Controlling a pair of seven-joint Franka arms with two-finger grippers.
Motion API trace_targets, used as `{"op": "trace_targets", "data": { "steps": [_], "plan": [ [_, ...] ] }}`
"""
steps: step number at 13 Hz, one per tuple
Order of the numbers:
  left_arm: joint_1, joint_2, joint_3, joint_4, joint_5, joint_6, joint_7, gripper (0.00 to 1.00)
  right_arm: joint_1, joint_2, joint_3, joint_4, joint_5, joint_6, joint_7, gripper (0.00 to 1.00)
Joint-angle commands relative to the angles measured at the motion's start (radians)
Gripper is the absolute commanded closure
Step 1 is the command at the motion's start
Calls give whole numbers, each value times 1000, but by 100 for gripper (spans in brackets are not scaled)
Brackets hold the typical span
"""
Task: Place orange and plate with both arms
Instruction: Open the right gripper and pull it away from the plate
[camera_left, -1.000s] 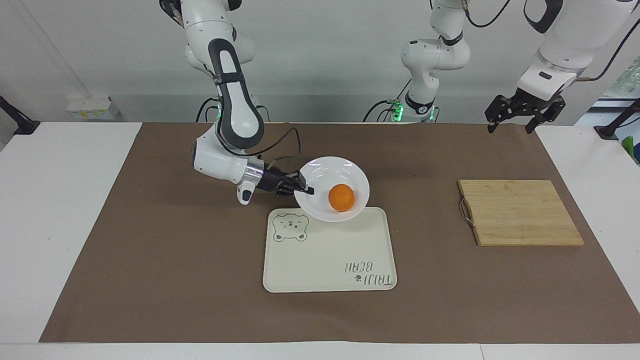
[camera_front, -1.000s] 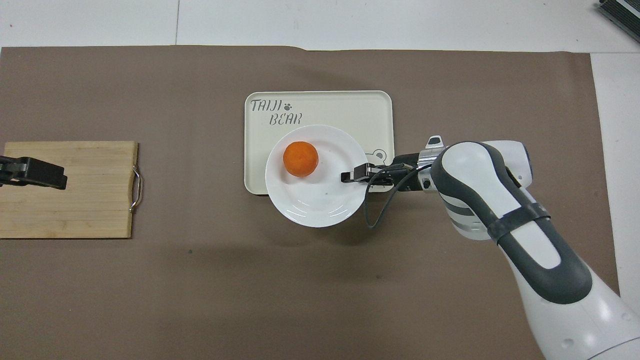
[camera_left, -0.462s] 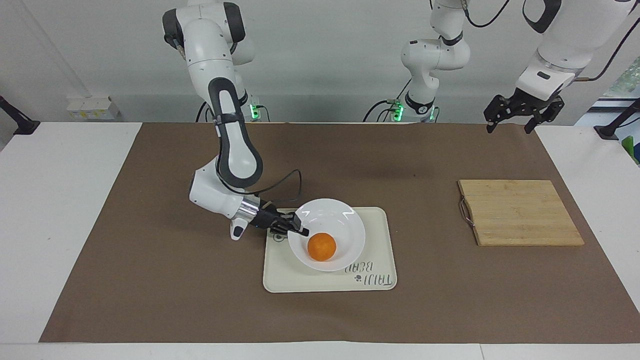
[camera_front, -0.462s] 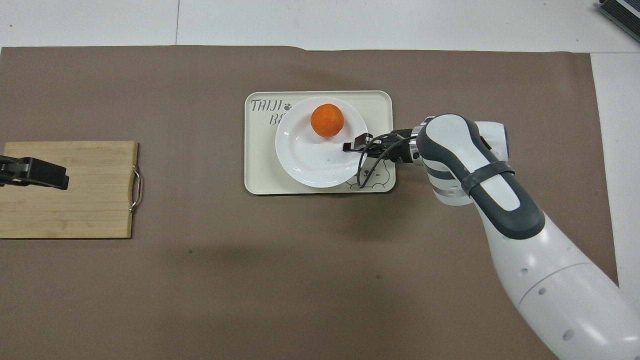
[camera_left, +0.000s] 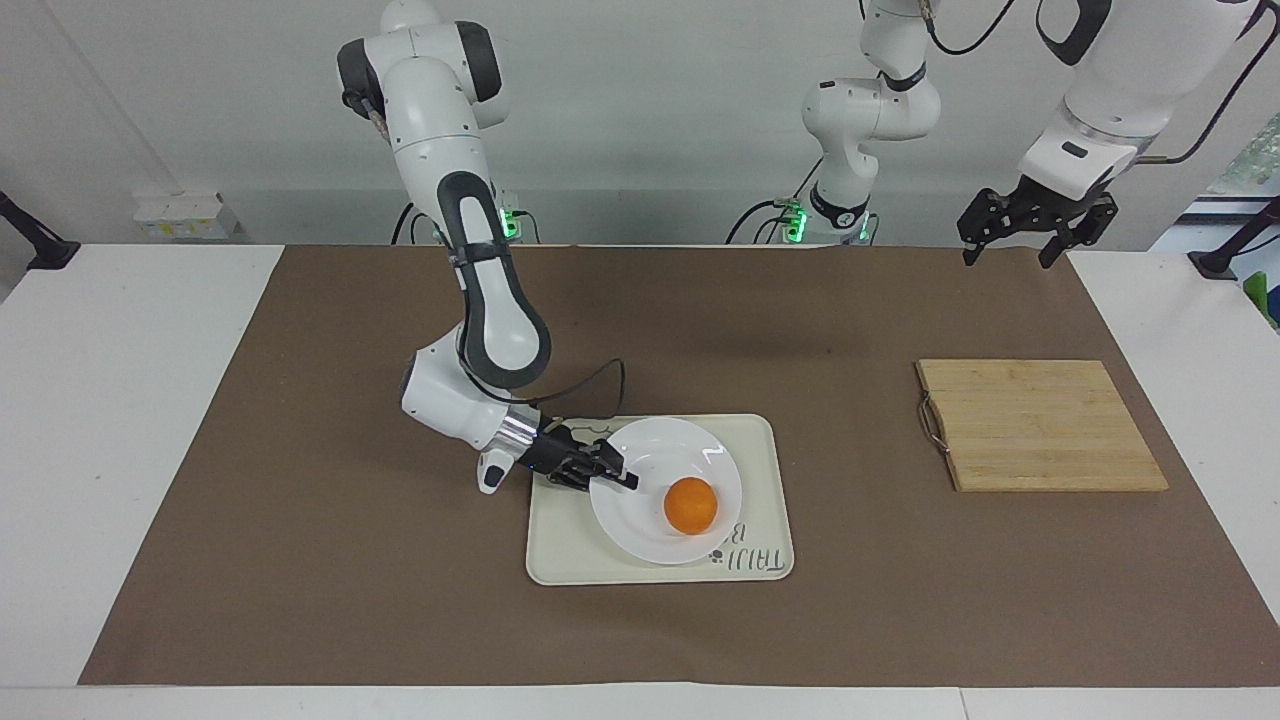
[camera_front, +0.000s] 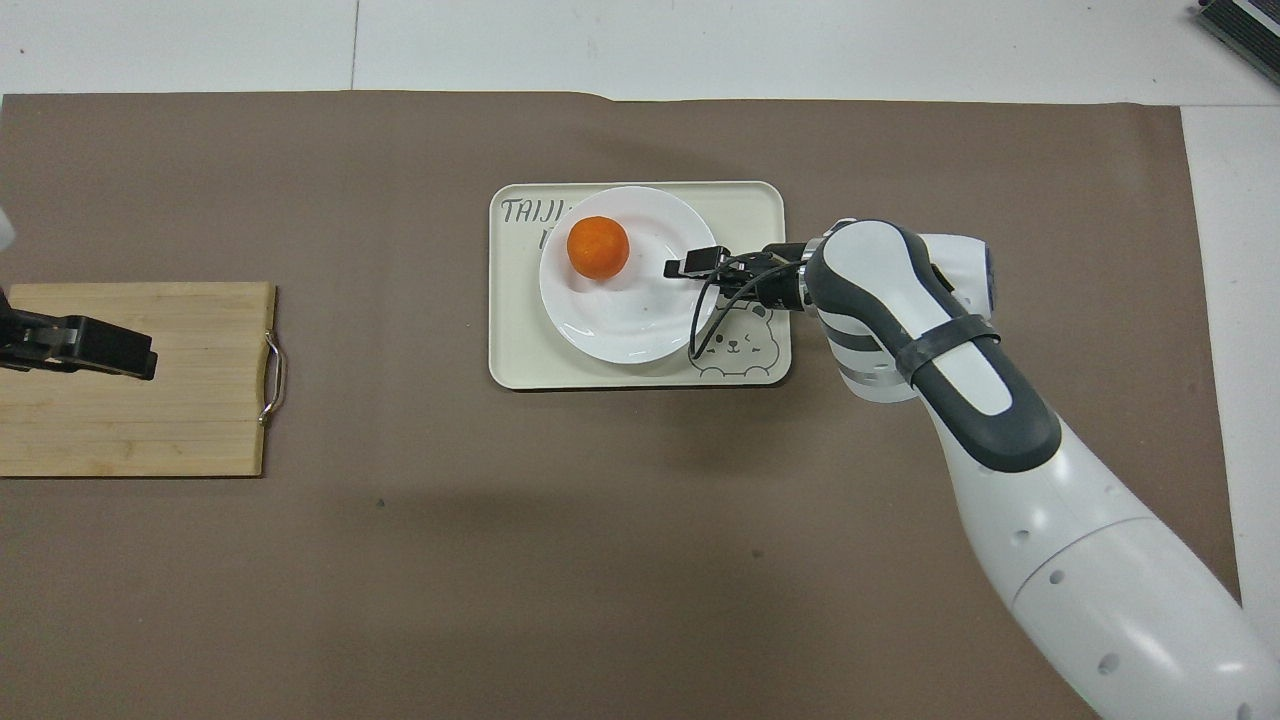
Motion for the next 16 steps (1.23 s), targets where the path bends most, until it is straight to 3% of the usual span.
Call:
{"op": "trace_targets", "data": {
  "steps": [1,7,14,16],
  "plan": [
    [-17,-16,-3,-11,-16,-1,-13,0,-16,-66,-1,-27,-93,8,20,0],
    [-60,-17,-3,-11,-24,-1,-11,0,-99,-166,-11,-60,-365,-82,22,0],
    [-61,-17,-3,-12,-24,-1,-8,0,-202,-313,-31,-48,-950,-194,163,0],
    [-60,-17,-3,-11,-22,-1,-8,0,-248,-333,-37,-10,-1112,-296,192,0]
  ]
}}
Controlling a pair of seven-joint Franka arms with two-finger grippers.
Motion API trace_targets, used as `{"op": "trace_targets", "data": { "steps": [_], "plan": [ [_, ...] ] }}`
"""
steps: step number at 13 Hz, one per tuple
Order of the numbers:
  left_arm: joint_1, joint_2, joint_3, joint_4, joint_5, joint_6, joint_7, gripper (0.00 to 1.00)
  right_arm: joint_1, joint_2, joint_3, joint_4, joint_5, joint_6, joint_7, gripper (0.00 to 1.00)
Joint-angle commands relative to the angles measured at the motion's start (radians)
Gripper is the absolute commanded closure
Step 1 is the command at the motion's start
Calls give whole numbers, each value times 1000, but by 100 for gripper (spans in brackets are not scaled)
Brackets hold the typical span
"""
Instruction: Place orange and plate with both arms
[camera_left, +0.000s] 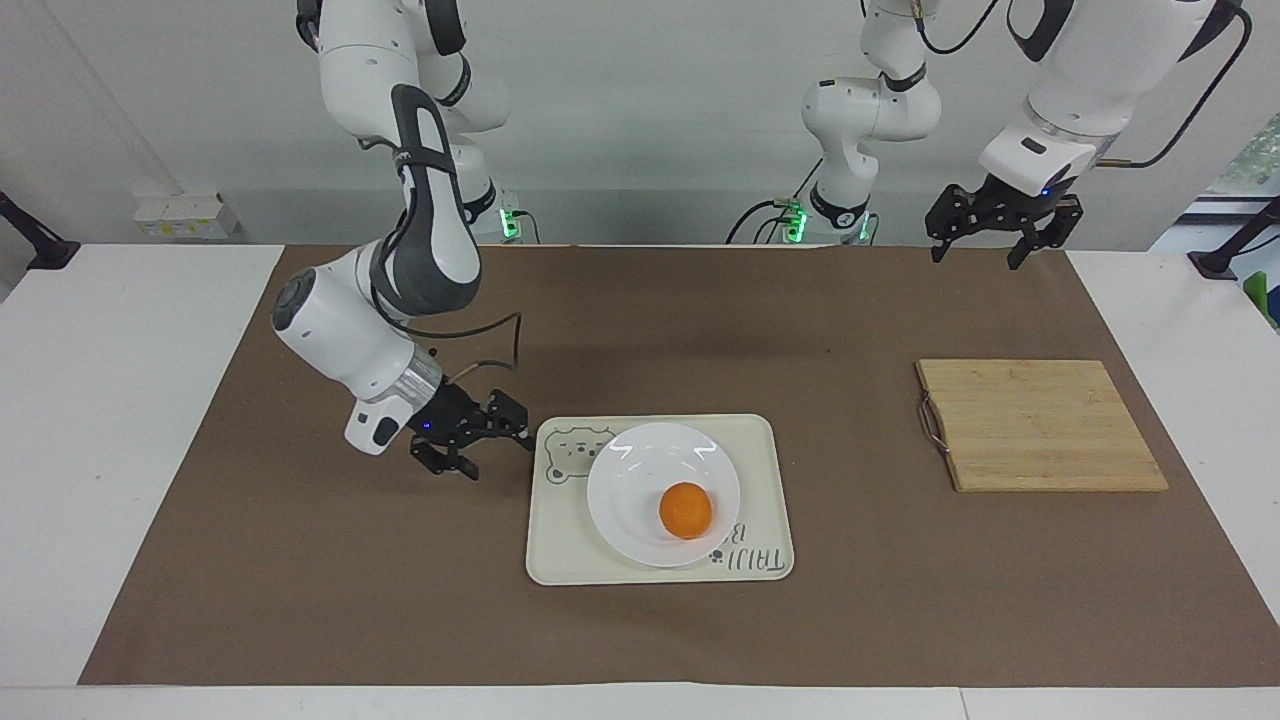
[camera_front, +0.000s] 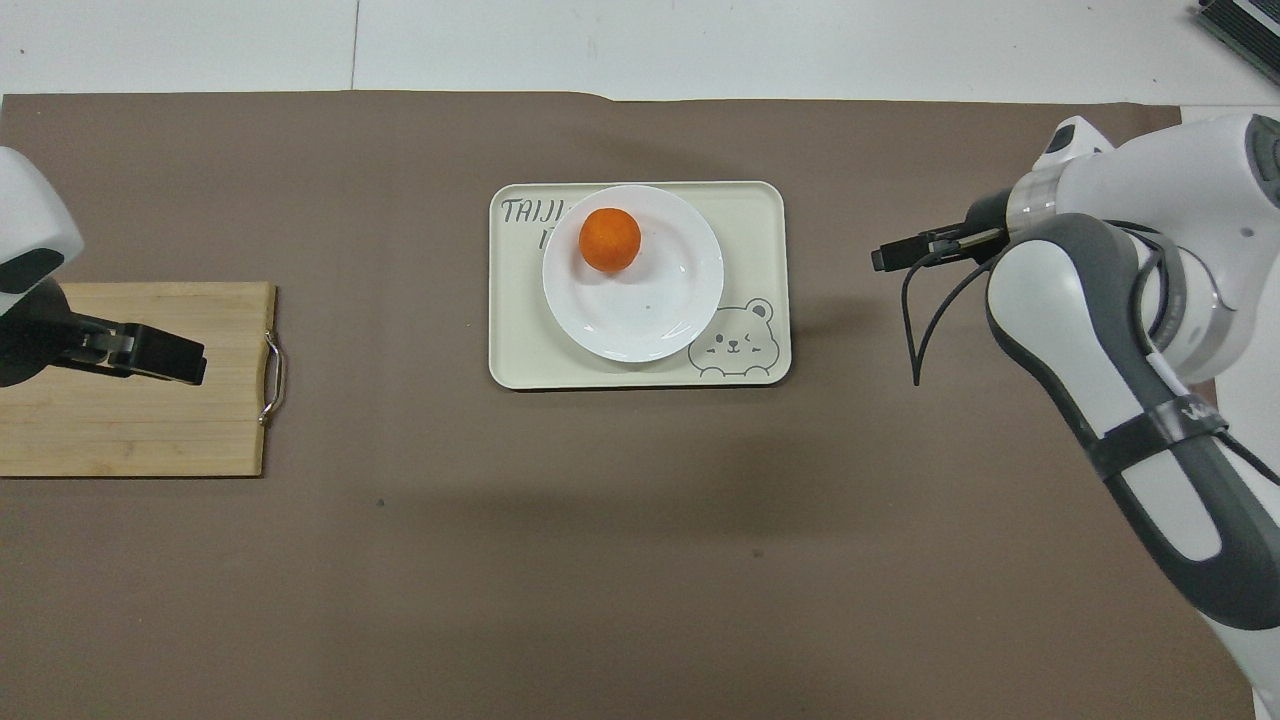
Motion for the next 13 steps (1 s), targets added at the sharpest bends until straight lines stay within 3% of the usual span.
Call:
{"op": "trace_targets", "data": {
  "steps": [1,3,11,13],
  "plan": [
    [-8,-17,8,-11,-12,-1,-3,0,-48,-51,1,16,-159,-130,60,0],
    [-7,-17,9,-12,-12,-2,-3,0,-51,-99,-23,16,-256,-184,134,0],
    [28,-19,26,-14,-12,-22,-2,0,-57,-349,-29,16,-301,-488,240,0],
    [47,-19,26,-12,-14,-21,-2,0,-58,-369,-26,10,-301,-497,240,0]
  ]
}}
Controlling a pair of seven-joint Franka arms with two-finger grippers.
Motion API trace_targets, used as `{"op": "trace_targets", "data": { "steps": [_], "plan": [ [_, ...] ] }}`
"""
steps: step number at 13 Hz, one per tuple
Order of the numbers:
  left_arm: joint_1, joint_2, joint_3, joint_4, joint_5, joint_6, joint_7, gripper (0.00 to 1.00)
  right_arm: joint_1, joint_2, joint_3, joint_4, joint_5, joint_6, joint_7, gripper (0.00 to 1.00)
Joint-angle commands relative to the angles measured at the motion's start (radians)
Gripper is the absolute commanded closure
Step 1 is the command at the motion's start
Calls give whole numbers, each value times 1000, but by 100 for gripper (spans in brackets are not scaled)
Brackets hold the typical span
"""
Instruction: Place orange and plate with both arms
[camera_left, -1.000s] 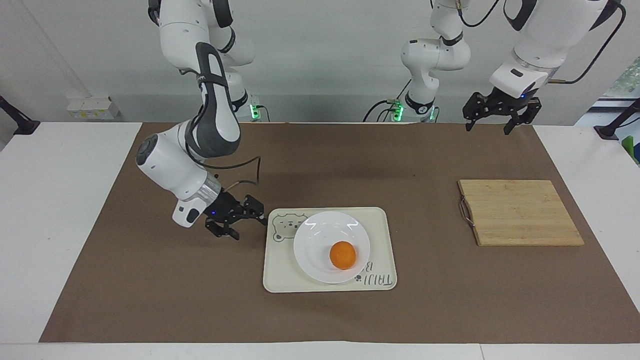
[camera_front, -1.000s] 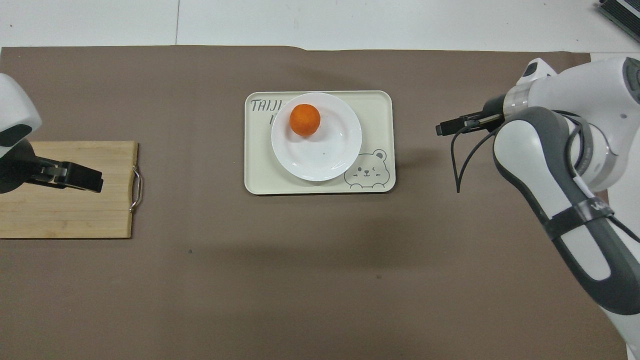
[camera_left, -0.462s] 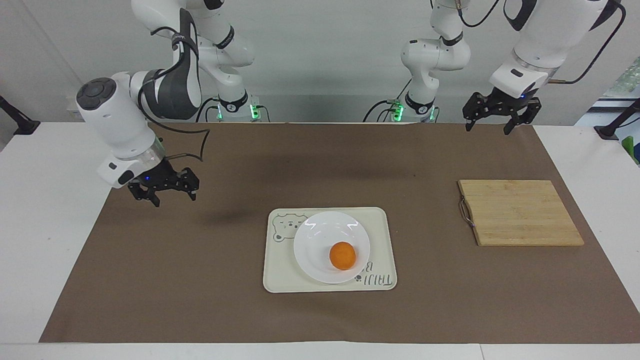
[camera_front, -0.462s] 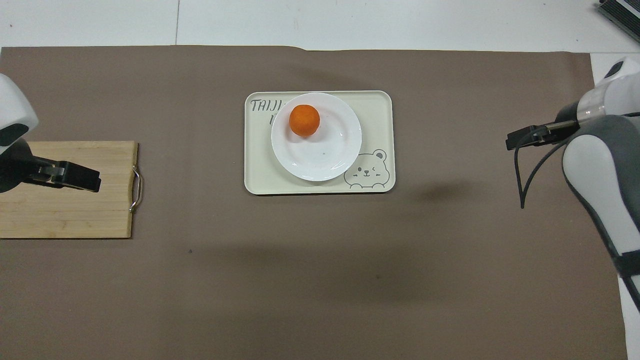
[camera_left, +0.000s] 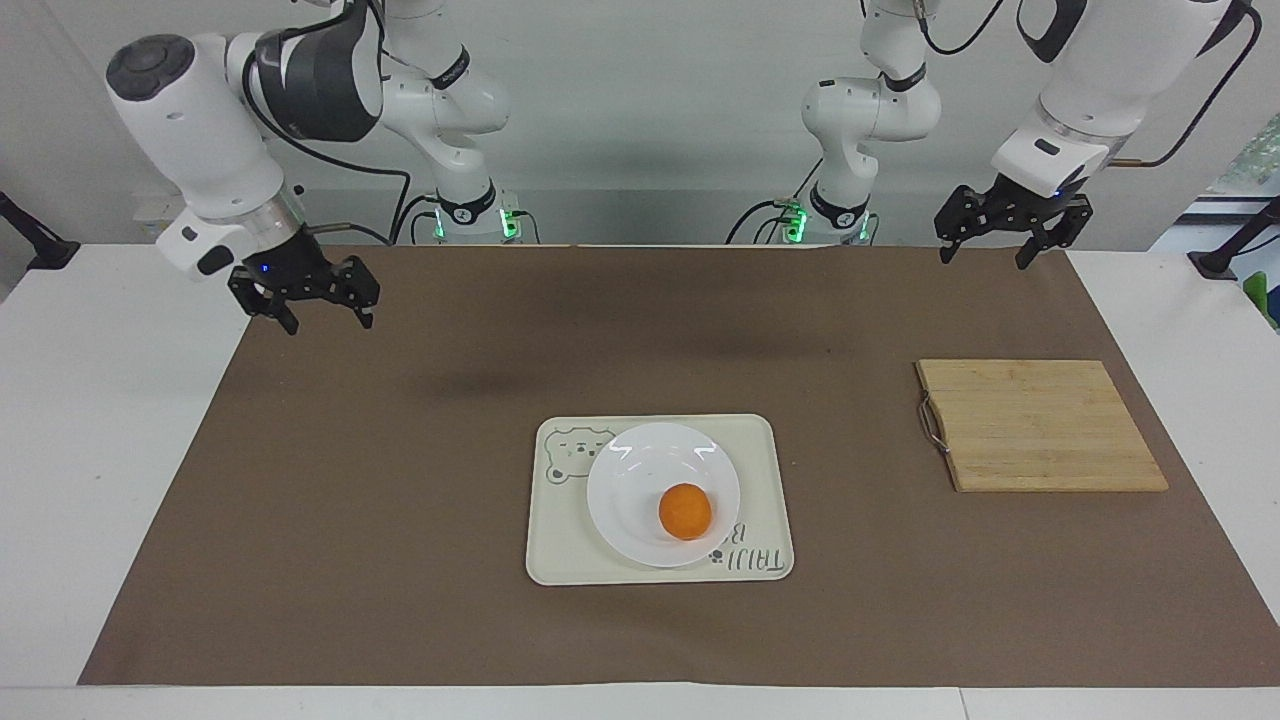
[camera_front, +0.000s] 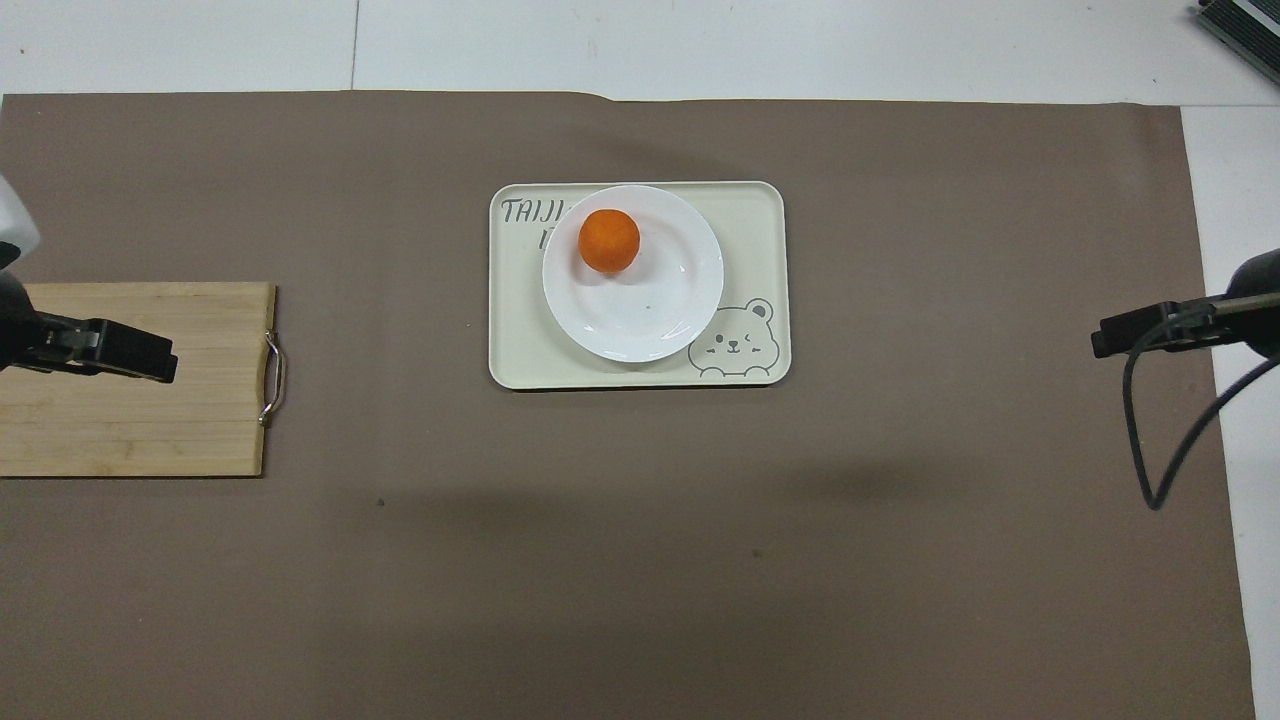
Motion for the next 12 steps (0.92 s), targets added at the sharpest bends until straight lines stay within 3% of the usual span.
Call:
{"op": "trace_targets", "data": {
  "steps": [1,5,8,12],
  "plan": [
    [18,-19,-3,-12,-12,-15,-1,0,-7,-26,11,-19,-24,-7,25,0],
    [20,-26,-3,-8,-12,-62,-12,0,-4,-21,9,-11,-19,-46,26,0],
    [18,-26,-4,-6,-14,-53,-4,0,-6,23,9,120,-31,-145,45,0],
    [20,-23,0,-3,-14,-44,0,0,-9,14,9,101,-45,-116,59,0]
  ]
}}
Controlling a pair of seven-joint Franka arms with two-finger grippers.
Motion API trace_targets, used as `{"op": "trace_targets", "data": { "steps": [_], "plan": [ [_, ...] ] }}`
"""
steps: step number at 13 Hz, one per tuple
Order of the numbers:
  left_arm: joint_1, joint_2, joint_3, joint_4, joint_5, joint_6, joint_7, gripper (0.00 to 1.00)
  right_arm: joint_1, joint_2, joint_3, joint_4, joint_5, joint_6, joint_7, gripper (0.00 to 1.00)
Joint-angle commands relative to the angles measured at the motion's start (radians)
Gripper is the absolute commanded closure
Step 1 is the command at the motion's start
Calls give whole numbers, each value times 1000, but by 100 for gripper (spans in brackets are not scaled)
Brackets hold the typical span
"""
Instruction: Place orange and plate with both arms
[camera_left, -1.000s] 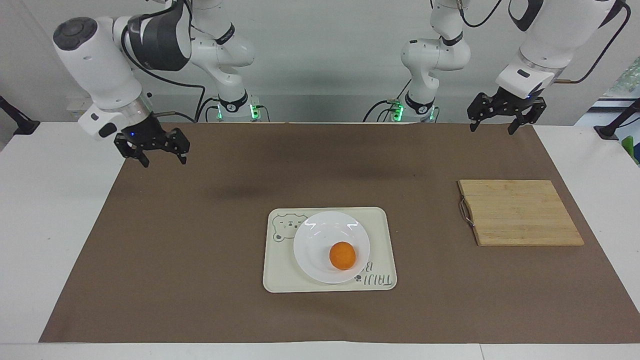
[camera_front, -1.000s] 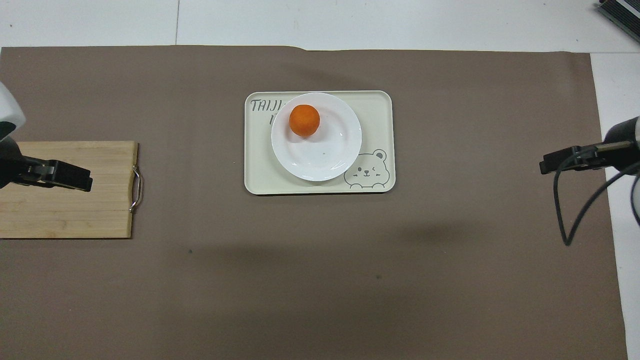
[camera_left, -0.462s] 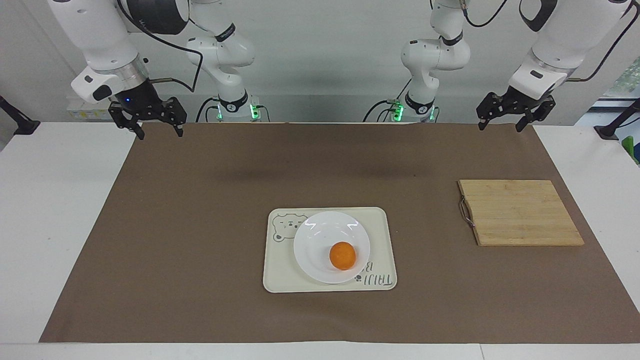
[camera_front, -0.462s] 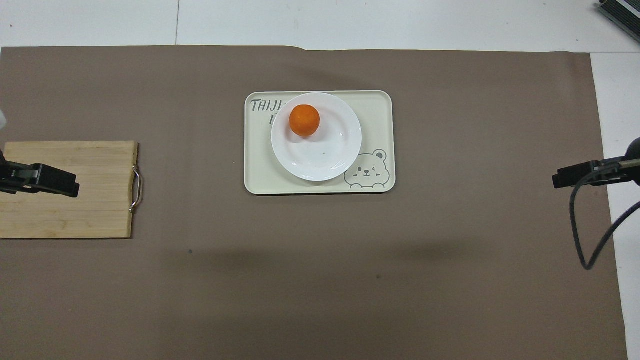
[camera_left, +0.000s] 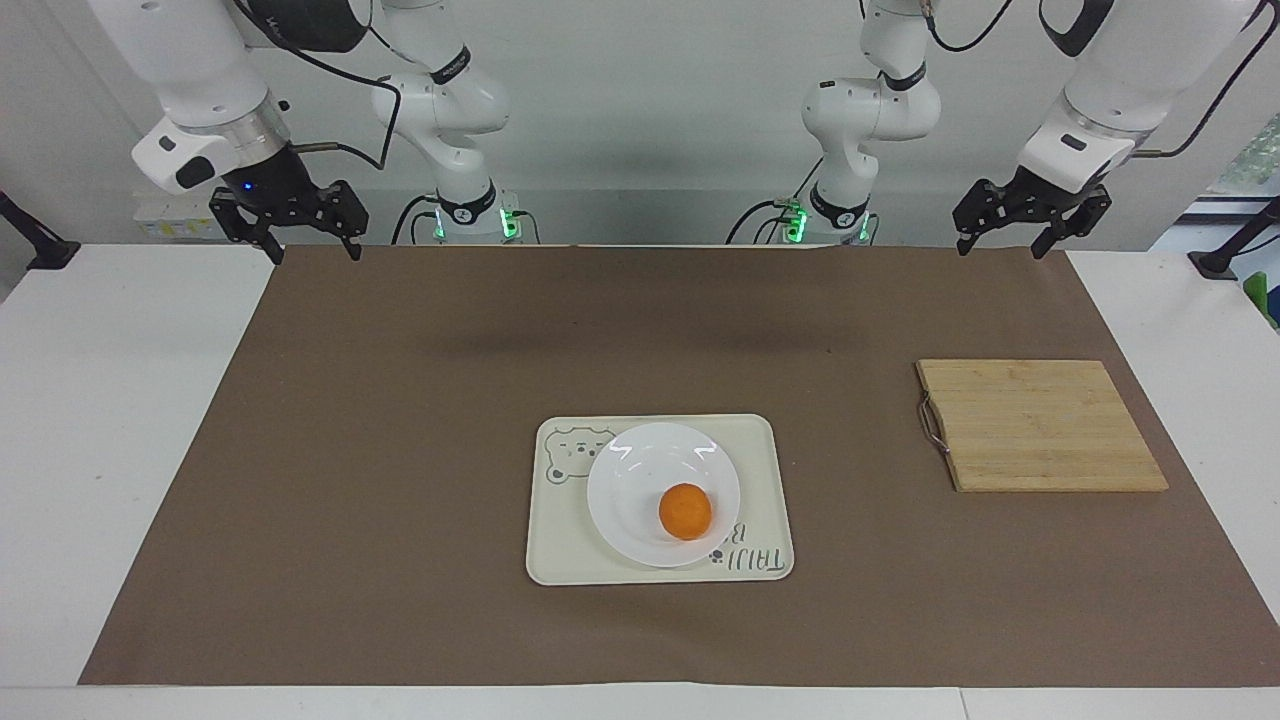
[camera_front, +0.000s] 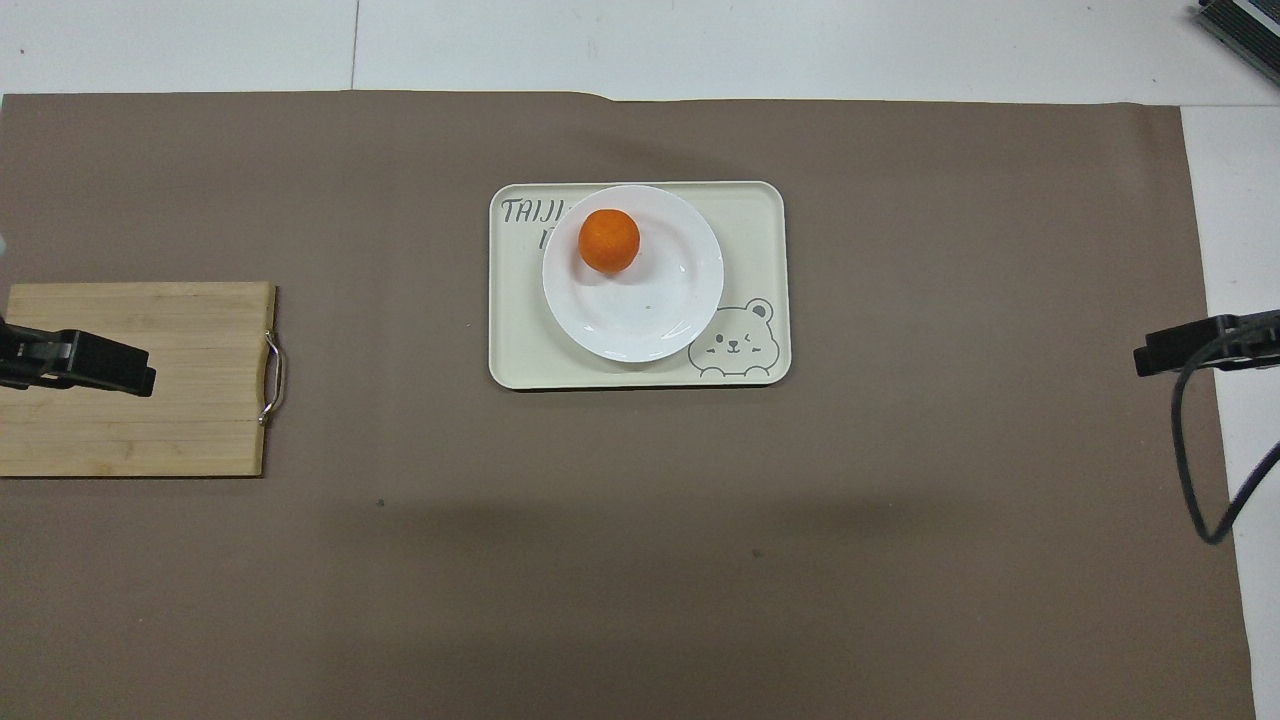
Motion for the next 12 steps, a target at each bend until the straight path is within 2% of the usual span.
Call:
{"op": "trace_targets", "data": {
  "steps": [1,3,6,12],
  "plan": [
    [7,-11,1,-3,-14,3,7,0,-8,19,8,21,-23,-4,25,0],
    [4,0,-1,1,-14,33,9,0,-7,19,10,21,-25,-4,25,0],
    [4,38,-4,64,-14,33,12,0,1,19,11,21,-16,-4,27,0],
    [4,37,-4,64,-17,37,12,0,3,19,10,20,-17,-5,27,0]
  ]
}}
